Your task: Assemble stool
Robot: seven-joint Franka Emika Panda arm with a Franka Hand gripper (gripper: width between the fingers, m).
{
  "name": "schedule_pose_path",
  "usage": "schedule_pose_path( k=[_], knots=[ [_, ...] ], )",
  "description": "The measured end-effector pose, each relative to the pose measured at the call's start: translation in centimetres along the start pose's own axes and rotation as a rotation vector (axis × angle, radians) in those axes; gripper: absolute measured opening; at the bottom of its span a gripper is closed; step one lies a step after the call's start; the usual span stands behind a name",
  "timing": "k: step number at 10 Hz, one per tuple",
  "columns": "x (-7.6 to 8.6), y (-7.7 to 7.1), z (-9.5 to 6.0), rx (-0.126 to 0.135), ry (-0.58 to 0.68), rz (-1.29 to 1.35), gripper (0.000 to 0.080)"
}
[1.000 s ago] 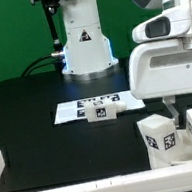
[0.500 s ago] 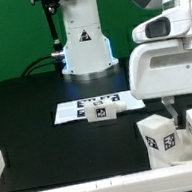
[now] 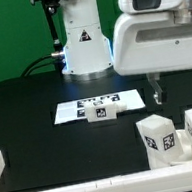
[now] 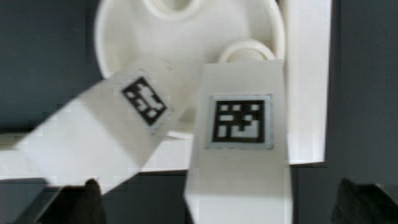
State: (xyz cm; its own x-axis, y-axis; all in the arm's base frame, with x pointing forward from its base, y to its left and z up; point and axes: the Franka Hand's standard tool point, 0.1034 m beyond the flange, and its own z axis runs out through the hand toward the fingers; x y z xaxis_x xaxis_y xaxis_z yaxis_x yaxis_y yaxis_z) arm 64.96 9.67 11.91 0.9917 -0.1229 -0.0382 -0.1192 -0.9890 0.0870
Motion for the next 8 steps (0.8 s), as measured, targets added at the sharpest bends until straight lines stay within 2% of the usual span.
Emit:
schedule_pose_path(
  k=[2,4,5,6,7,8],
  knots=[
    [-0.3,0.9,0.3,-0.039,-0.144,0.012,0.0649],
    [1.6,-0.5,-0.9,0.081,-0.174,0.165,0.0649],
    [1.9,-1.3,-1.2,0.131,-0.183,0.226,0.0649],
    [1.5,-1.7,-0.8,0.117,-0.197,0.234,0.0649],
    [0.9,-2.0,-0.3,0.065,-0.206,0.203,0.0649],
    [1.1,-1.8,-0.4,0.069,-0.202,0.207,0.0649]
  ],
)
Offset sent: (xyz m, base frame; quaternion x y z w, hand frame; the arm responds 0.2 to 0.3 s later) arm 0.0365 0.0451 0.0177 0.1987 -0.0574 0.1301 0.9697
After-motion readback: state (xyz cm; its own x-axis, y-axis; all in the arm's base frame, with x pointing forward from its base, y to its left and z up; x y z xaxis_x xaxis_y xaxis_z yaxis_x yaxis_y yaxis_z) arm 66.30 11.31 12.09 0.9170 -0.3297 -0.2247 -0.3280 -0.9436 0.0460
